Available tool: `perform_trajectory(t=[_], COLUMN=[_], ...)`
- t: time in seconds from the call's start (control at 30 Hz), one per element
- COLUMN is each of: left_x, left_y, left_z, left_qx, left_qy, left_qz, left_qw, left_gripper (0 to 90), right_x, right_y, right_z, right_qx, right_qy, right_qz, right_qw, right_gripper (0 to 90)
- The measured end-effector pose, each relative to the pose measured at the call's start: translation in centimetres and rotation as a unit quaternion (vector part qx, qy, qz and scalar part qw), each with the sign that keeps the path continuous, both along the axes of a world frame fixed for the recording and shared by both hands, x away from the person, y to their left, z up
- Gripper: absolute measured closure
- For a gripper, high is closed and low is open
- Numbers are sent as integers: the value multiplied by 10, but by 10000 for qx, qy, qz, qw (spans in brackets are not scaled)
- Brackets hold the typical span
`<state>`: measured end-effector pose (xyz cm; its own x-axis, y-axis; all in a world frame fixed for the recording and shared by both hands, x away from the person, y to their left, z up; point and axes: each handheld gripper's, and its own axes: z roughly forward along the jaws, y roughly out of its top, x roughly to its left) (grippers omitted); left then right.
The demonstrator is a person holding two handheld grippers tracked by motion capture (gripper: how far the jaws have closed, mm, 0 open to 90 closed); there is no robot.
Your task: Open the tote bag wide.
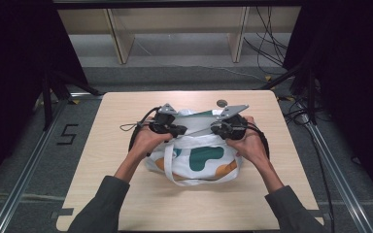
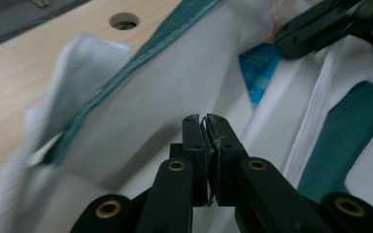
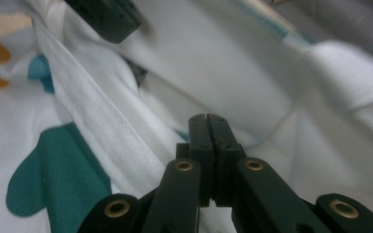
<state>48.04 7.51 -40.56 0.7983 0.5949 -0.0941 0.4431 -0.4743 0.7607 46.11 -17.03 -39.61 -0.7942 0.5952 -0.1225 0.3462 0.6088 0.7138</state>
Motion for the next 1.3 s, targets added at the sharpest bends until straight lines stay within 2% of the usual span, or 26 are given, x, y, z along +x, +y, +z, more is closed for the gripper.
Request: perform_trajectory(t=[0.03,0.07,0.1,0.17,0.2,0.27,0.33,0.37,0.4,0.43,0.5,0.57,0.67,0.73,0.8,0.83,0.87,0.93,0.97,1.0,1.03,1.1,1.17,1.2,1.27,1.3], left_x=[4,8,12,16,20,28,35,35,38,44,50,54,61,64,61,61,58,47,47,43,33,24,22,20,21,23], left_y=[-4,-6,-8,-10,-10,-9,-4,-4,-1,5,11,14,16,18,16,16,15,15,15,14,10,5,2,-2,-4,-3], left_z=[-2,-4,-8,-11,-13,-18,-21,-21,-22,-24,-24,-23,-20,-21,-19,-19,-17,-10,-10,-8,-6,-5,-6,-9,-11,-16], left_qx=[248,377,290,342,508,481,463,463,471,429,383,556,745,647,753,753,771,603,603,559,558,615,609,753,767,918], left_qy=[-22,21,136,142,100,148,165,165,168,196,279,205,171,317,196,196,137,23,23,72,1,45,71,164,166,143], left_qz=[-47,-82,-26,72,158,338,550,550,615,812,936,1075,1191,1223,1181,1181,1140,966,966,829,587,325,219,107,118,166], left_qw=[9997,9993,9995,9993,9985,9982,9973,9973,9969,9956,9945,9924,9899,9899,9900,9900,9904,9935,9935,9950,9967,9976,9979,9970,9968,9955], left_gripper=[867,872,874,884,884,891,892,892,892,893,894,895,895,895,894,894,894,894,893,893,891,889,885,885,888,890], right_x=[0,0,-2,-4,-9,-18,-35,-35,-41,-52,-65,-76,-88,-91,-89,-91,-88,-87,-84,-84,-78,-72,-69,-57,-47,-44], right_y=[1,1,0,0,0,-1,-2,-2,-2,-3,-3,-3,-3,-3,-3,-3,-4,-7,-9,-9,-13,-14,-13,-9,-4,-3], right_z=[-3,-5,-7,-8,-8,-9,-16,-16,-19,-25,-31,-37,-42,-45,-45,-42,-39,-28,-22,-22,-8,4,8,7,-1,-4], right_qx=[-78,-127,-166,-107,-75,-54,-203,-203,-173,-142,-223,-277,-355,-353,-337,-300,-264,-69,12,12,179,274,247,32,-156,-282], right_qy=[110,247,309,262,400,475,578,578,628,762,779,896,751,843,780,845,710,506,344,344,49,-181,-225,-279,-294,-298], right_qz=[14,66,176,244,263,477,661,661,813,1088,1055,1142,1291,1257,1303,1160,1233,1030,1035,1035,876,705,701,589,437,356], right_qw=[9999,9996,9992,9993,9988,9977,9959,9959,9946,9910,9911,9890,9882,9878,9878,9892,9895,9934,9940,9940,9960,9970,9970,9979,9985,9985], right_gripper=[900,900,900,900,900,900,900,900,900,900,900,900,900,900,900,900,900,892,881,881,882,889,894,900,900,900])
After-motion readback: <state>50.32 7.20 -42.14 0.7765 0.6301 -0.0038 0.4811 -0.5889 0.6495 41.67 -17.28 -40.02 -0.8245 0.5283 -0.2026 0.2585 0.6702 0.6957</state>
